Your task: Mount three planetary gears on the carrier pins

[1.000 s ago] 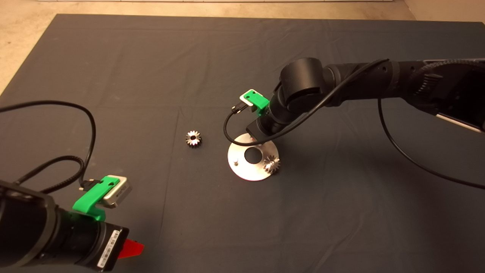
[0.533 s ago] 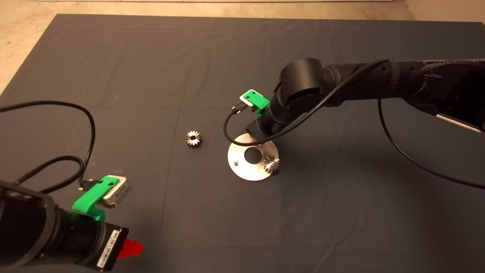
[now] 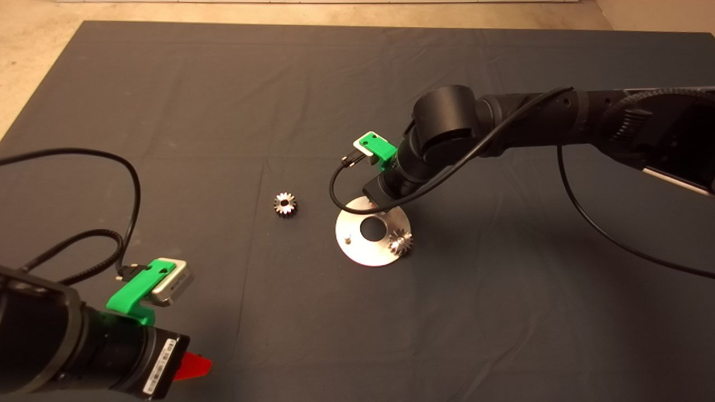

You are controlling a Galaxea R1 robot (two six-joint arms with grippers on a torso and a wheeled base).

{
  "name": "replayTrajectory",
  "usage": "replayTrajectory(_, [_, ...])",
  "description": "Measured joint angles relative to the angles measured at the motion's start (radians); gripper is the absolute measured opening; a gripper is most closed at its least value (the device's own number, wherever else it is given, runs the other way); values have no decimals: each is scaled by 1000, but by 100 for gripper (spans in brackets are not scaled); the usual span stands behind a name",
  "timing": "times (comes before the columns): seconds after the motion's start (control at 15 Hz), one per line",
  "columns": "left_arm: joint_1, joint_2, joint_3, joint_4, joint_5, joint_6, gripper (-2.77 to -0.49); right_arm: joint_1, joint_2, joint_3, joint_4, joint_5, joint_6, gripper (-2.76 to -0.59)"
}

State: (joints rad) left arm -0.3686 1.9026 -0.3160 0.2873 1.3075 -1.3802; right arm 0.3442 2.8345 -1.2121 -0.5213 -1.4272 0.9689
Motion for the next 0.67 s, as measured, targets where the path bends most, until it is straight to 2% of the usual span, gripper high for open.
replayTrajectory(0.27, [0, 0, 0, 0, 0, 0, -195, 0, 0, -1, 0, 0, 0, -255])
replayTrajectory(0.47, [0, 0, 0, 0, 0, 0, -195, -1, 0, -7, -1, 20, 0, -255])
replayTrajectory(0.67, [0, 0, 0, 0, -4, 0, -195, -1, 0, -11, -1, 25, 0, -255])
